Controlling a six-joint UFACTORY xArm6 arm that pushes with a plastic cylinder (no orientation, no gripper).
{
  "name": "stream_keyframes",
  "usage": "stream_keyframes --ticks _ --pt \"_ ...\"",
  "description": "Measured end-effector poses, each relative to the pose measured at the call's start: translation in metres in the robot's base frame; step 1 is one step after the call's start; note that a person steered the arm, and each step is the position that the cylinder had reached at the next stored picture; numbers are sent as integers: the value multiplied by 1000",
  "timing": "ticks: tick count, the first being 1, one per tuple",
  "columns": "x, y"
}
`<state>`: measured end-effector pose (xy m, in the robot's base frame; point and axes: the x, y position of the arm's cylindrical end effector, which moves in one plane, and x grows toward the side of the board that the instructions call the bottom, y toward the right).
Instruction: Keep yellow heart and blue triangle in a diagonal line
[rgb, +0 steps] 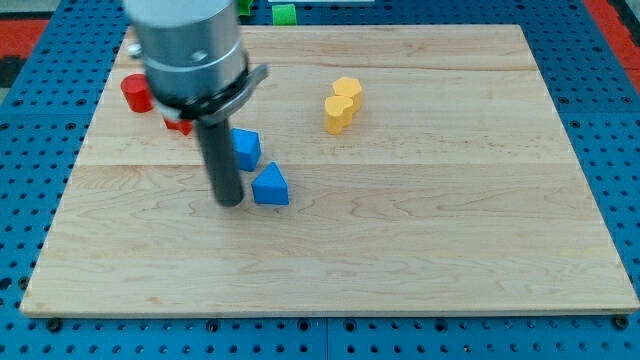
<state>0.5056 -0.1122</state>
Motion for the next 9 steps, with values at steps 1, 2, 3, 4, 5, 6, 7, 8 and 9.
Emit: stream_keyframes --ticks 1,2,3,4,5,6,7,8,9 --pt "8 20" --pt "-38 81" --pt "-68 117" --pt "-45 101" --pt "-81 115" --pt "-148 162" --pt "-149 149" --pt "-148 84" --pt "-140 73"
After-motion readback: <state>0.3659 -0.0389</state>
